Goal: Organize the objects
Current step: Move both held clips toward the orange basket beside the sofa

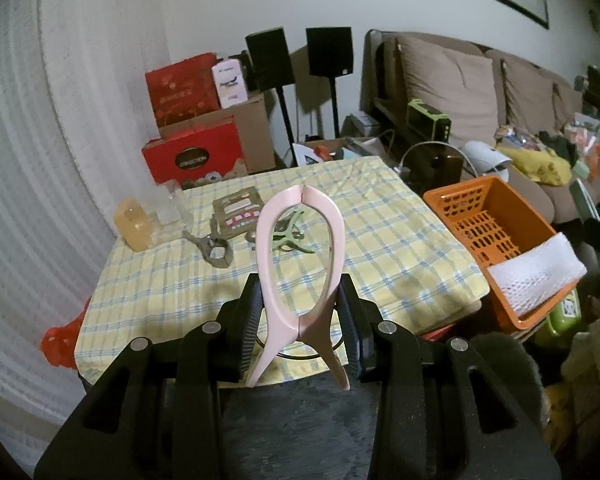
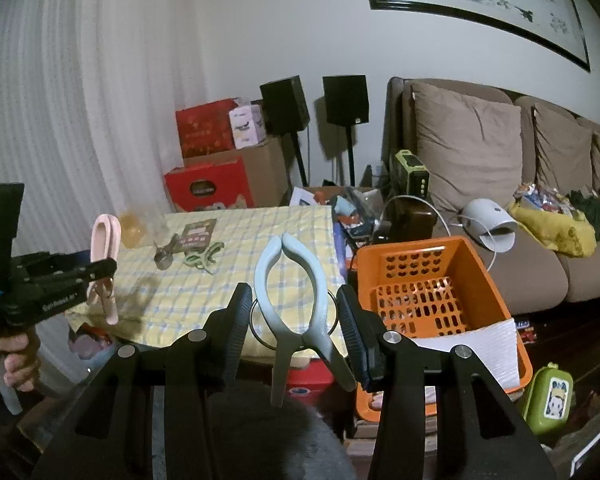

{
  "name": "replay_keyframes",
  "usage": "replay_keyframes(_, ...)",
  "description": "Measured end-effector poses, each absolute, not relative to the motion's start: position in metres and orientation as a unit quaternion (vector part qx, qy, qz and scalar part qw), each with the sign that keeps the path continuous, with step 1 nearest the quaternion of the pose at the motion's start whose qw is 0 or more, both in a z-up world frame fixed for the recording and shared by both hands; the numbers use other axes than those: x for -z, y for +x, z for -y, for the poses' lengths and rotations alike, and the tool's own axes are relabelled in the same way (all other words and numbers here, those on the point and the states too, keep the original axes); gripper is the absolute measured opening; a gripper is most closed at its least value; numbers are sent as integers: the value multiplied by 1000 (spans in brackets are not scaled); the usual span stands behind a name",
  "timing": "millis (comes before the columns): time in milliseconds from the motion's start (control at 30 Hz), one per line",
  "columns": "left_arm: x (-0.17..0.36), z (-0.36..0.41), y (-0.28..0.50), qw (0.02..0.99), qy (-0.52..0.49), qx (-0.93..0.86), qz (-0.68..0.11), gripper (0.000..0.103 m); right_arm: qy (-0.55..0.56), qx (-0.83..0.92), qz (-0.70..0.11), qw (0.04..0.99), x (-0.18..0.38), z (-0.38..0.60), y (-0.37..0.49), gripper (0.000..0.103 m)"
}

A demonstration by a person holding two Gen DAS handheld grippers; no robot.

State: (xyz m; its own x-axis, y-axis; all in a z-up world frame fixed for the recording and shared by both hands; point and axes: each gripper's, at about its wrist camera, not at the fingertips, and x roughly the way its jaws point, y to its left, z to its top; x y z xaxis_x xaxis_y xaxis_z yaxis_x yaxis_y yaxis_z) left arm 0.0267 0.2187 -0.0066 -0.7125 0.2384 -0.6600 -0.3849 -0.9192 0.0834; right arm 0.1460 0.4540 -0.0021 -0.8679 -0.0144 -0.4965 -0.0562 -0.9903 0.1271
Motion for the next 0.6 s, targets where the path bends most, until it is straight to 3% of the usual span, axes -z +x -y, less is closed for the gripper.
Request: replay_keyframes(600, 4, -236, 35, 198, -338, -914, -108, 34, -250, -966, -58, 30, -6, -461, 152, 44)
